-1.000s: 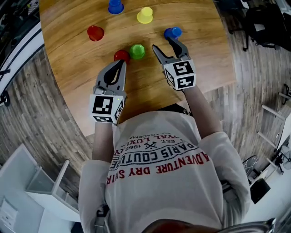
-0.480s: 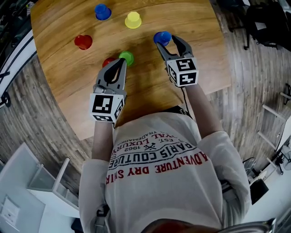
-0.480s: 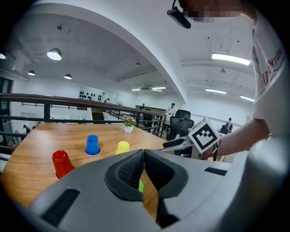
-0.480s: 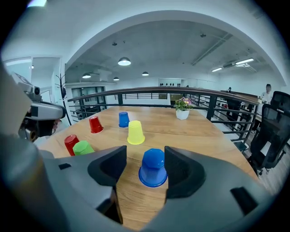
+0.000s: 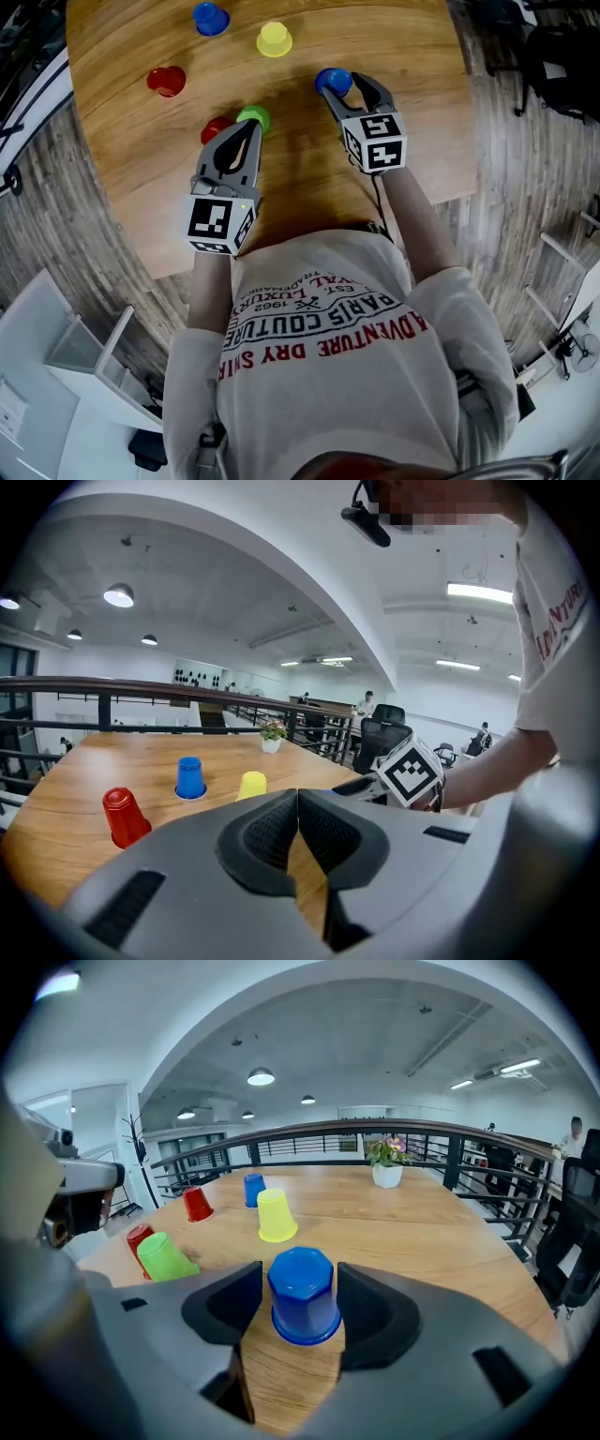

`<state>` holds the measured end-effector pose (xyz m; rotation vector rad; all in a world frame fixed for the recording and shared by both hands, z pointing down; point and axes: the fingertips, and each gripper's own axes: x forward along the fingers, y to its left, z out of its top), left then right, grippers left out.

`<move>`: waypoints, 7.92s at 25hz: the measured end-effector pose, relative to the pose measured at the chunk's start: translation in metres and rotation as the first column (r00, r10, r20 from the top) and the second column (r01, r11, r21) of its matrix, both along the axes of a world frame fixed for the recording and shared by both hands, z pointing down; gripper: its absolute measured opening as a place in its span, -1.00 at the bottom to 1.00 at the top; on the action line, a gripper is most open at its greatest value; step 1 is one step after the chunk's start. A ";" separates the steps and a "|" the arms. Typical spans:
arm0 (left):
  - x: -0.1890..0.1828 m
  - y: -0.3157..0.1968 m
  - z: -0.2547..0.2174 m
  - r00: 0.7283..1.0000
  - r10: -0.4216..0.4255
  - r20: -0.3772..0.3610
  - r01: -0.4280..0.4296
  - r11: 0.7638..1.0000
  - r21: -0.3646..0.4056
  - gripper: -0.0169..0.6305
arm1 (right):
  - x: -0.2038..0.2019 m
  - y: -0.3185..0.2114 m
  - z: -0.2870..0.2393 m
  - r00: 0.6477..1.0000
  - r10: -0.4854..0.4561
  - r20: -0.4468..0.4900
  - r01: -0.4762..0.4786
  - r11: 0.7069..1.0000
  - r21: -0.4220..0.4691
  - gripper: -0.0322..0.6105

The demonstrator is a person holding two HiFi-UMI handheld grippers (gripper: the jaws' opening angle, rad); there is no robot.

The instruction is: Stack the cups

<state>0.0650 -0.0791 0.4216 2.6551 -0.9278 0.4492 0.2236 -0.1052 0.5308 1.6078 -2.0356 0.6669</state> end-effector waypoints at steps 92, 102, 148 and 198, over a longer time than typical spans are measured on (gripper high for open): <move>-0.269 -0.067 0.012 0.965 -0.252 -0.069 0.253 0.967 0.008 -0.90 | -0.304 -0.146 0.001 0.922 -0.372 -0.109 0.342 0.913 -0.224 -0.16; -0.247 -0.061 -0.002 0.968 -0.245 -0.061 0.247 0.968 0.034 -0.90 | -0.288 -0.126 -0.045 0.930 -0.354 -0.097 0.340 0.930 -0.136 -0.16; -0.160 0.029 -0.037 0.993 -0.109 -0.039 0.113 0.988 0.103 -0.90 | -0.219 0.012 -0.090 0.944 -0.324 -0.055 0.324 0.946 -0.016 -0.01; -0.023 0.030 0.020 0.905 -0.423 0.038 0.422 0.906 0.036 -0.90 | -0.084 -0.119 0.002 0.848 -0.525 -0.068 0.527 0.850 0.017 -0.14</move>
